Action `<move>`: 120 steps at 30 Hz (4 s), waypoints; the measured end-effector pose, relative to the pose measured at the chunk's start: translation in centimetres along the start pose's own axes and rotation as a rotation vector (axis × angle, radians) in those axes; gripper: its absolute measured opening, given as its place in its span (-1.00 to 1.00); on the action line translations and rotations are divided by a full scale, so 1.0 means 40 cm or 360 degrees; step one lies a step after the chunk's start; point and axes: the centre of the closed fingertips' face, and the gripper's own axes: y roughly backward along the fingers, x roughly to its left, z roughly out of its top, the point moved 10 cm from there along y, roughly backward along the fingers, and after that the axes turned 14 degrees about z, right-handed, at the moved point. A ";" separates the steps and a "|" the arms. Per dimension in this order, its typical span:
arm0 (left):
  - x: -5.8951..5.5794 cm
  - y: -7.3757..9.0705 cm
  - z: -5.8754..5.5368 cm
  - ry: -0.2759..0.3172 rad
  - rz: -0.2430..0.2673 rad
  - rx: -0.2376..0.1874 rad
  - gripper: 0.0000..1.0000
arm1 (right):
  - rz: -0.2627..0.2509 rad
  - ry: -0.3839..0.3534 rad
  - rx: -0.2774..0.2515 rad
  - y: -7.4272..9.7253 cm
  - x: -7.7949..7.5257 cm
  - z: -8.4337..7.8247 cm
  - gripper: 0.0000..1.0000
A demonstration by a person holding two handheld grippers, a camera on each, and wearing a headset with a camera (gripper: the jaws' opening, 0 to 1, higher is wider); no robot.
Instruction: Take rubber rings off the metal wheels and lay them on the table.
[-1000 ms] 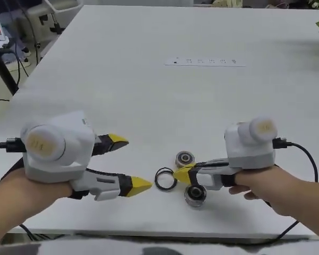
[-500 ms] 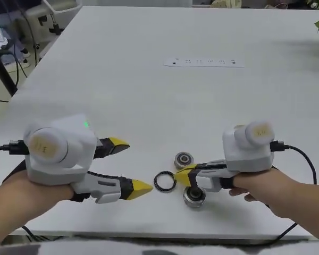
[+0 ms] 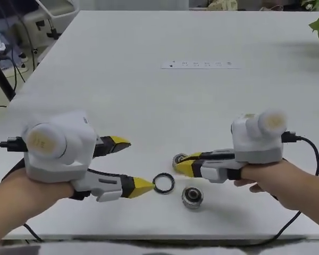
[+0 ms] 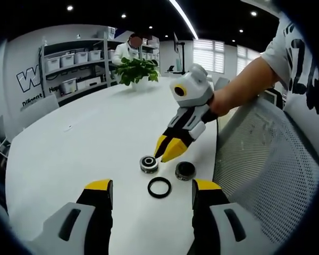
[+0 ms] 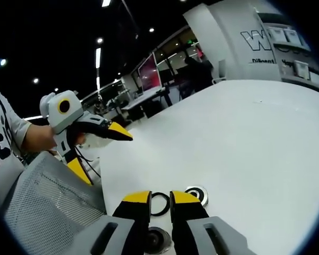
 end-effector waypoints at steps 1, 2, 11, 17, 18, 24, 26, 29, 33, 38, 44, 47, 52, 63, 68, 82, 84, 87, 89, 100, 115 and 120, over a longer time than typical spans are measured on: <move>0.001 0.002 0.002 0.0002 0.0000 -0.0003 0.15 | -0.0002 0.0019 -0.0003 0.006 0.004 0.006 -0.76; 0.001 0.005 0.006 0.0004 -0.0001 -0.0004 0.15 | 0.0000 0.0040 -0.0003 0.010 0.007 0.009 -0.74; 0.004 0.031 0.026 0.0027 0.0006 -0.0026 0.16 | -0.0030 0.0179 0.0037 0.059 0.041 0.024 -0.50; -0.002 0.042 0.035 0.0033 0.0003 -0.0029 0.16 | -0.0078 0.0272 0.0047 0.107 0.067 0.026 -0.37; -0.003 0.043 0.037 0.0036 0.0003 -0.0033 0.16 | -0.0084 0.0279 0.0049 0.113 0.071 0.025 -0.34; -0.011 0.047 0.039 0.0056 0.0003 -0.0042 0.19 | -0.0126 0.0307 0.0053 0.156 0.091 0.015 -0.17; -0.015 0.048 0.040 0.0059 0.0000 -0.0043 0.20 | -0.0137 0.0313 0.0064 0.170 0.097 0.008 -0.12; -0.020 0.051 0.041 0.0061 -0.0002 -0.0046 0.21 | -0.0155 0.0325 0.0086 0.187 0.106 -0.003 -0.06; -0.025 0.055 0.044 0.0069 0.0000 -0.0053 0.22 | -0.0172 0.0336 0.0113 0.205 0.120 -0.019 0.03; -0.034 0.059 0.043 0.0091 0.0008 -0.0058 0.25 | -0.0179 0.0347 0.0128 0.217 0.140 -0.033 0.13; -0.047 0.061 0.035 0.0109 0.0007 -0.0059 0.27 | -0.0186 0.0361 0.0130 0.232 0.160 -0.045 0.19; -0.050 0.063 0.033 0.0112 0.0012 -0.0061 0.29 | -0.0203 0.0365 0.0131 0.241 0.163 -0.047 0.21; -0.056 0.067 0.033 0.0132 0.0027 -0.0080 0.31 | -0.0232 0.0389 0.0102 0.255 0.173 -0.035 0.23; -0.076 0.068 0.020 0.0173 0.0047 -0.0091 0.31 | -0.0250 0.0375 0.0067 0.259 0.174 -0.041 0.25; -0.077 0.066 0.015 0.0173 0.0056 -0.0085 0.30 | -0.0263 0.0381 0.0061 0.259 0.174 -0.044 0.25; -0.076 0.069 0.007 0.0157 0.0107 -0.0069 0.30 | -0.0314 0.0395 0.0059 0.262 0.174 -0.049 0.26; -0.077 0.070 0.007 0.0153 0.0111 -0.0068 0.30 | -0.0322 0.0404 0.0071 0.262 0.174 -0.050 0.26; -0.078 0.071 0.005 0.0155 0.0115 -0.0062 0.30 | -0.0328 0.0419 0.0084 0.261 0.175 -0.051 0.26; -0.079 0.071 0.004 0.0160 0.0117 -0.0058 0.30 | -0.0332 0.0419 0.0094 0.261 0.175 -0.053 0.26; -0.074 0.071 -0.003 0.0153 0.0148 -0.0031 0.30 | -0.0353 0.0414 0.0111 0.262 0.170 -0.057 0.26; -0.070 0.069 -0.011 0.0126 0.0167 0.0008 0.30 | -0.0365 0.0427 0.0137 0.266 0.165 -0.061 0.26; -0.065 0.068 -0.014 0.0119 0.0180 0.0014 0.30 | -0.0366 0.0432 0.0138 0.266 0.164 -0.061 0.26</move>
